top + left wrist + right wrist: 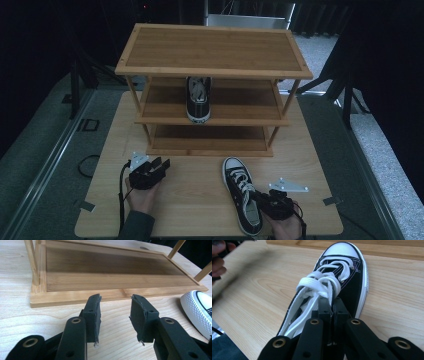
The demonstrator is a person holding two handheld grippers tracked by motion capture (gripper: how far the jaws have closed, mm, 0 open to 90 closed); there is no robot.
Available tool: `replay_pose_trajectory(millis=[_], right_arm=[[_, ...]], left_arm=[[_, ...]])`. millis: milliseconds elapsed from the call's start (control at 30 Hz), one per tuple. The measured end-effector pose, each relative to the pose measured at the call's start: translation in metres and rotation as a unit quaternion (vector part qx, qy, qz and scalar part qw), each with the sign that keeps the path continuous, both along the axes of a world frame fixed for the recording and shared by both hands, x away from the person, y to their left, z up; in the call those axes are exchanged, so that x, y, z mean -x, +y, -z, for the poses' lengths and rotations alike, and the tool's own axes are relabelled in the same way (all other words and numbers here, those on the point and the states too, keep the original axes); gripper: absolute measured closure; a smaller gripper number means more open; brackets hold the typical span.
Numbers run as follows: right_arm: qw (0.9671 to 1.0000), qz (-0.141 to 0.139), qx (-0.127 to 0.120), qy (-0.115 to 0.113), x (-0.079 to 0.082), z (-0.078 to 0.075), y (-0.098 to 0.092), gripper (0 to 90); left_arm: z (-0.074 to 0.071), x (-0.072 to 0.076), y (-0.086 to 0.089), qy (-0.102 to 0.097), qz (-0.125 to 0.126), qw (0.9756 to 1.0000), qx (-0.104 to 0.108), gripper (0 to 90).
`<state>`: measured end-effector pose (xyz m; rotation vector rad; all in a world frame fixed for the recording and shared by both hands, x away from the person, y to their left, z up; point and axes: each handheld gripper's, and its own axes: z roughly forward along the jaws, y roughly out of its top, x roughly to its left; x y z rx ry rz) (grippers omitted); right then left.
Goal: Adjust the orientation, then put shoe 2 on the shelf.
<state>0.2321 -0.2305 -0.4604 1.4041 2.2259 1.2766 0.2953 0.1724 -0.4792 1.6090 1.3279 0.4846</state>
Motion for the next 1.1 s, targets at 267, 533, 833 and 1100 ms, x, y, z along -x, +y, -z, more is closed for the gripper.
replay_pose_trajectory(millis=[267,533,833,1100], right_arm=[[0.9996,0.006,-0.027,0.005,-0.003,-0.001,-0.003,88.4],[0.9991,0.009,-0.042,0.005,-0.004,-0.002,-0.003,88.4],[0.998,-0.001,-0.063,0.002,-0.004,-0.009,-0.003,88.4],[0.9968,-0.019,-0.077,-0.008,-0.009,-0.02,0.001,88.4]], left_arm=[[0.001,0.0,-0.001,0.001,0.0,1.0,0.0,60.2],[0.001,0.0,-0.001,0.003,0.001,1.0,0.0,60.2],[0.001,0.0,0.0,0.002,-0.001,1.0,0.0,60.2],[0.001,0.001,-0.001,0.001,0.001,1.0,0.003,60.2]])
